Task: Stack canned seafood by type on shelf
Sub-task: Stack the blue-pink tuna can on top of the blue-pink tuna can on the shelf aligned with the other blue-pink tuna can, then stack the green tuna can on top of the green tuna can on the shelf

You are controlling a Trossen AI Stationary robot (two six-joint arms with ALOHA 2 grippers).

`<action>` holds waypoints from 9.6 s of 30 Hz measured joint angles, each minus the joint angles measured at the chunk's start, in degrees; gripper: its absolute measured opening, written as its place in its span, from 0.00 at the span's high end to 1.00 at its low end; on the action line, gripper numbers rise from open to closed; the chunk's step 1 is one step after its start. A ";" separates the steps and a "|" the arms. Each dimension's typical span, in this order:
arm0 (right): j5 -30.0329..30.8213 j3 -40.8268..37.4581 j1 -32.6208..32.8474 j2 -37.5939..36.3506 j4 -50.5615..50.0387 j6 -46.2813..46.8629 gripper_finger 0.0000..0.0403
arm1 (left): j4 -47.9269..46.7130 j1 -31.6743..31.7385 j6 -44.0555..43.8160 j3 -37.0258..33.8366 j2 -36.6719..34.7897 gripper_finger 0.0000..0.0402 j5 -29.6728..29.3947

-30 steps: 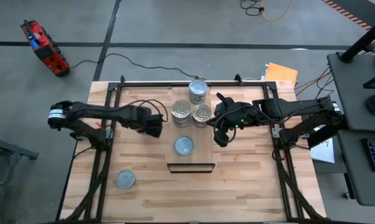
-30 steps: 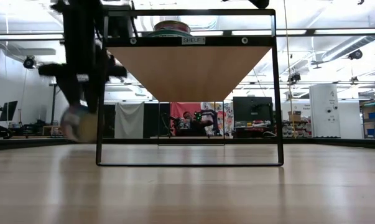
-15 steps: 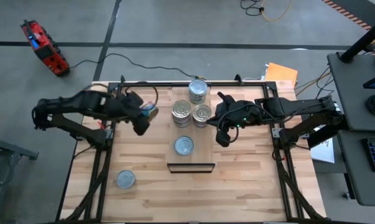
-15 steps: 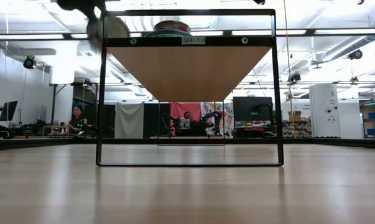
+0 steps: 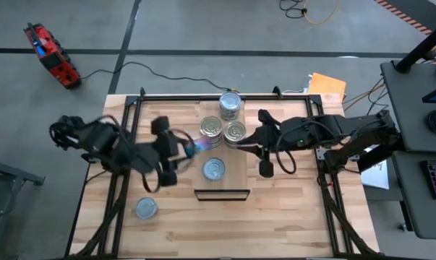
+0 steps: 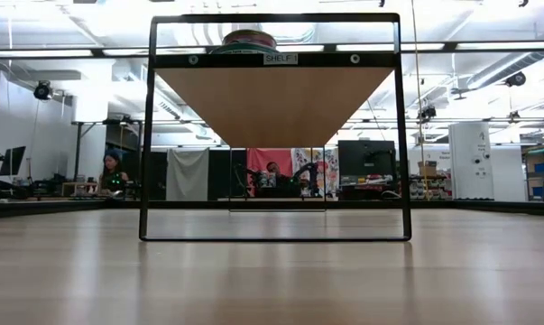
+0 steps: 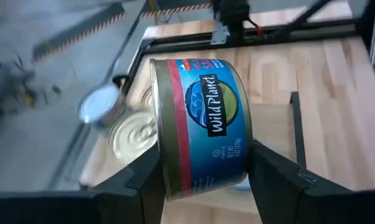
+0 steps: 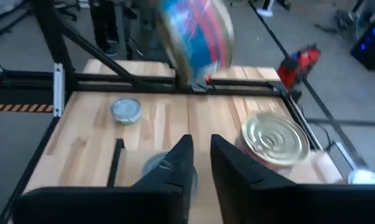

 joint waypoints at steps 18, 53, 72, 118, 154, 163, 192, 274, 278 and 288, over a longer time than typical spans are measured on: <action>9.38 0.08 5.49 1.55 11.47 -18.41 0.30 | -0.93 -3.39 8.64 20.60 15.41 0.58 -0.47; -1.62 0.03 5.48 4.22 12.71 -14.22 0.54 | 3.89 -3.44 7.31 20.56 18.35 0.26 -1.12; 36.37 2.23 5.71 6.12 -8.50 -34.94 0.54 | -14.11 -3.46 -8.99 24.52 17.44 0.32 -2.92; 25.24 -6.68 -4.71 8.17 -6.92 -24.28 0.54 | -20.88 -3.46 -6.46 24.95 17.39 0.42 -10.09; 19.32 -6.77 -4.95 8.17 -7.16 -9.30 0.26 | -21.29 -3.44 -6.97 24.95 17.39 0.42 -11.40; 19.31 -6.77 -4.97 8.17 -7.16 -6.22 0.17 | -21.31 -3.44 -6.97 24.95 17.39 0.42 -11.42; 16.14 -2.02 -6.43 8.09 -12.07 2.50 0.11 | -21.74 -3.38 -7.13 24.94 17.39 0.42 -12.64; 20.18 -16.14 32.58 4.26 -0.94 64.52 0.11 | 14.27 -23.44 -73.40 -52.26 -2.54 1.00 30.83; 22.03 -16.14 30.67 4.26 -1.84 65.24 0.11 | 15.14 -23.51 -74.37 -54.81 -1.62 1.00 31.25; 14.91 -16.17 24.67 3.87 -4.74 61.93 0.17 | 16.75 -24.36 -74.01 -55.29 2.33 1.00 34.06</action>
